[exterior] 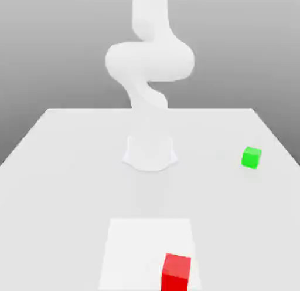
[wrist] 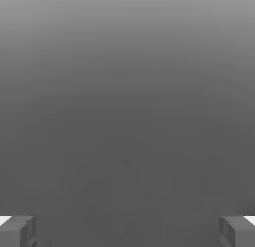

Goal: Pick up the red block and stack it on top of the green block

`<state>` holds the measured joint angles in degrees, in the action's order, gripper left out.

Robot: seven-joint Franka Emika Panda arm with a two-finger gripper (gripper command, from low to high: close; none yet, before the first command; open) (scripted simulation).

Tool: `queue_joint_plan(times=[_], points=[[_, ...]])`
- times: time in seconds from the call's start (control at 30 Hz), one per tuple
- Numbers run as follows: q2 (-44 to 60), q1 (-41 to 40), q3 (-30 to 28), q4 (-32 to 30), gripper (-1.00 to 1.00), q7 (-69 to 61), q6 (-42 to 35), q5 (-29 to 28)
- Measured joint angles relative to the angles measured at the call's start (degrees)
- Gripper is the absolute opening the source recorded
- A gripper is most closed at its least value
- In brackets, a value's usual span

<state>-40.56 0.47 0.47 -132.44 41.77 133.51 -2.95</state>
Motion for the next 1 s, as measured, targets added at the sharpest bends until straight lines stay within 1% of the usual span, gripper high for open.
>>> queue_joint_plan(times=[0.23, 0.43, 0.53, 0.63, 0.73, 0.83, 0.9, 1.0], points=[[15.14, 1.51, -0.06, -1.82, 0.0, -12.93, 4.74, -6.58], [27.67, 3.37, -1.55, -3.4, 0.0, -26.02, 8.91, -8.92], [33.8, 4.06, -2.05, -4.25, 0.0, -33.74, 11.21, -8.43], [39.8, 4.52, -1.99, -5.15, 0.0, -42.31, 13.61, -6.74], [45.63, 4.31, -1.03, -6.07, 0.0, -51.66, 16.05, -3.95], [51.25, 2.67, 1.58, -6.98, 0.0, -61.48, 18.43, -0.51], [55.13, 2.1, 2.51, -6.95, 0.0, -64.75, 20.95, 0.55], [61.34, 2.18, 2.38, -6.15, 0.0, -65.14, 25.93, 0.08]])
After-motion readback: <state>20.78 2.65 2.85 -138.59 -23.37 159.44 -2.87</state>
